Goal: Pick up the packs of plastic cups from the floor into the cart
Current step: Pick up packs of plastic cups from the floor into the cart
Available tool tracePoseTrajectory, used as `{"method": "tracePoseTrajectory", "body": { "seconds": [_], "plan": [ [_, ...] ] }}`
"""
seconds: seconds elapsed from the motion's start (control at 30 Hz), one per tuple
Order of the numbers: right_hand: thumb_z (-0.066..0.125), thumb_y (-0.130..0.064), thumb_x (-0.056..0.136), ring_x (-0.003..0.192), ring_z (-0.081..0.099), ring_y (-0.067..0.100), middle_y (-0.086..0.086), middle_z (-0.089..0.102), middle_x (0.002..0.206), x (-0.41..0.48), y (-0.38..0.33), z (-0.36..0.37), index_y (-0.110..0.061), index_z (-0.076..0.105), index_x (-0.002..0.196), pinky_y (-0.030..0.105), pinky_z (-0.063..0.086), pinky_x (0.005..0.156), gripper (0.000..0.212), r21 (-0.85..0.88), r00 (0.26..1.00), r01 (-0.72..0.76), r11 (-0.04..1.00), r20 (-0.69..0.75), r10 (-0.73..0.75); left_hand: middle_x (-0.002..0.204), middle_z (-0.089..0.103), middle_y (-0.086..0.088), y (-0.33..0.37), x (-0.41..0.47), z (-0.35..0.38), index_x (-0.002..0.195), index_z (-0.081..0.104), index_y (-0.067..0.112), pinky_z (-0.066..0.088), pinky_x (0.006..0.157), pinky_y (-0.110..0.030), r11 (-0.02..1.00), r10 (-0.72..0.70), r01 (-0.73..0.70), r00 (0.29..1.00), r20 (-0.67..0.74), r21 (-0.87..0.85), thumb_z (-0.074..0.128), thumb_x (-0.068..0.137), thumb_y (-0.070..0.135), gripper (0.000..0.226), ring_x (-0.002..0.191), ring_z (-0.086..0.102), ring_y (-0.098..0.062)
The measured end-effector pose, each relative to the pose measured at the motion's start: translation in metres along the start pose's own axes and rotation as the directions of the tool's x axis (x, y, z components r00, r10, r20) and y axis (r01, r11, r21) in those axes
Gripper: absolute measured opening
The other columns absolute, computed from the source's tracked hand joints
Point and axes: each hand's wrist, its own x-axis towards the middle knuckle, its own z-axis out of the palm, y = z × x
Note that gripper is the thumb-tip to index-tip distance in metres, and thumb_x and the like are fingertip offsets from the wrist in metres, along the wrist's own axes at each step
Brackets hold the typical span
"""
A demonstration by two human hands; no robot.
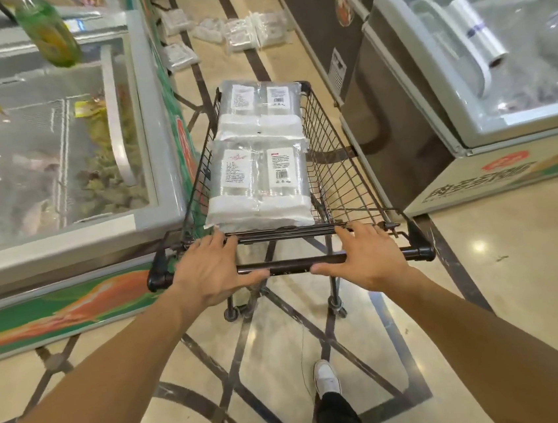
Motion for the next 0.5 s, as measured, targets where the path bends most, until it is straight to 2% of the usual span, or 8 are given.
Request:
{"method": "tracePoseTrajectory", "body": {
  "seconds": [0.13,0.3,0.5],
  "plan": [
    [0.032,-0.109,0.071,0.157,0.030,0.030,0.004,0.033,0.172,0.016,0.011,-0.014,-0.029,0.037,0.165,0.056,0.030,0.126,0.124,-0.008,1.000,0.004,1.000,-0.006,-0.004,0.144,0.055,-0.011,0.006,0.018,-0.009,0.155,0.046,0.019,0.042,0.117,-0.048,1.000,-0.009,0.009,1.000,-0.015,-0.021,0.007,0.072,0.108,0.127,0.136,0.052,-0.033],
    [0.025,-0.113,0.065,0.150,0.039,0.028,0.003,0.040,0.165,0.049,0.034,-0.035,-0.030,0.039,0.163,0.054,0.039,0.120,0.129,-0.036,0.999,0.028,0.999,-0.028,-0.029,0.138,0.058,-0.008,0.013,0.052,-0.020,0.150,0.050,0.020,0.043,0.115,-0.048,0.998,-0.035,0.034,0.999,-0.039,-0.047,0.007,0.072,0.109,0.126,0.132,0.053,-0.031],
    [0.035,-0.107,0.074,0.140,0.046,0.027,0.003,0.046,0.156,0.117,0.064,-0.077,-0.027,0.043,0.161,0.049,0.046,0.114,0.118,-0.057,0.996,0.088,0.994,-0.020,-0.090,0.143,0.055,-0.008,0.015,0.114,-0.053,0.152,0.049,0.019,0.039,0.118,-0.048,0.993,-0.079,0.076,0.996,-0.035,-0.089,0.013,0.075,0.107,0.123,0.135,0.050,-0.030]
  ]
}}
